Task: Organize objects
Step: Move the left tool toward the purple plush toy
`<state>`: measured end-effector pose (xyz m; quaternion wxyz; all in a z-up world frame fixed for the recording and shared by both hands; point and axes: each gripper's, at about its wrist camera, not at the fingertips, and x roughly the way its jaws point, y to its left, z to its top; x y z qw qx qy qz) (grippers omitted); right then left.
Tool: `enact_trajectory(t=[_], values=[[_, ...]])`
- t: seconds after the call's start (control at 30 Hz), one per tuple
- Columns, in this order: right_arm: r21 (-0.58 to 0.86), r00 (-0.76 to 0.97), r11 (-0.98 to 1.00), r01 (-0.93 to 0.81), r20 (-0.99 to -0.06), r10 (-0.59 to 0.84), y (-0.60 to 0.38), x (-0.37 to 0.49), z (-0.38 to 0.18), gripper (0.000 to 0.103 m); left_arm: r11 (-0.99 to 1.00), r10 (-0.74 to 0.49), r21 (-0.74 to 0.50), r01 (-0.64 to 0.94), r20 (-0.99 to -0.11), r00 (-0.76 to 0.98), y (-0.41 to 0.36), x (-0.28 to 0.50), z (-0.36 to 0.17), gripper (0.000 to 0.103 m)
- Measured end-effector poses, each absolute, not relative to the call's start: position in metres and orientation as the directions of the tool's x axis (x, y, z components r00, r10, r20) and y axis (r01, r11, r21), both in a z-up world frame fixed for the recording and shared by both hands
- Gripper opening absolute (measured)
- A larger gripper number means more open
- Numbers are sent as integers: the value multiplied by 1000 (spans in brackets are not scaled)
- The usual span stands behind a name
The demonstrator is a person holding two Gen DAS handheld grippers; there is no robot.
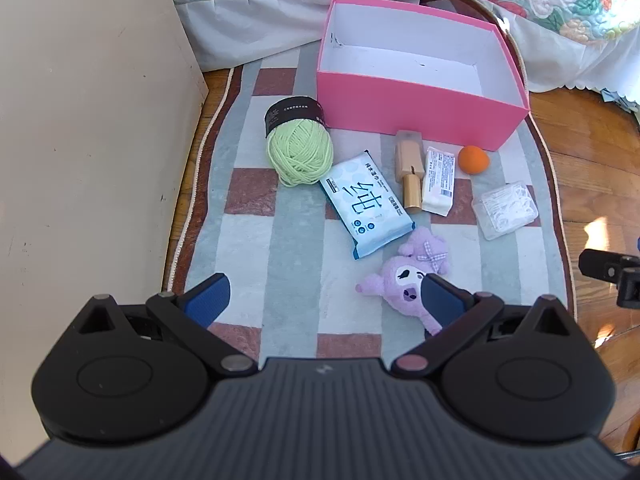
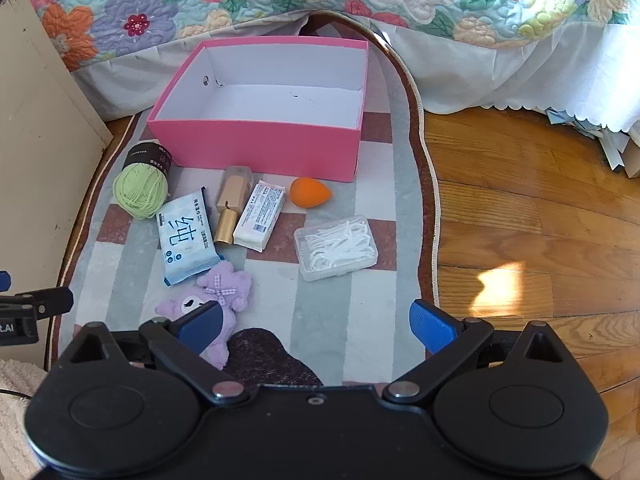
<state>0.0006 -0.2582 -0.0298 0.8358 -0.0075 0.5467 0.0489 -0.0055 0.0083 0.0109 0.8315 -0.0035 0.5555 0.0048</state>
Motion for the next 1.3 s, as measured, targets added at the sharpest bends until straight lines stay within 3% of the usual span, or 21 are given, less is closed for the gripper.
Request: enact_trajectory(t=[0.27,0.57,1.3], values=[[49,391,993,-108,-916,88,-254,1,-33,101,998,-31,-47,-34,-925,378,10,-6,13,103],[111,354,988,-106,-925,142,-258,2,-37,101,1000,-7,-18,-25,-925,379,3,-4,14,103],[69,386,988,-136,-915,117,-257,-4,-32,101,997,-49,-69,-38,-919,392,5,-11,21,103]])
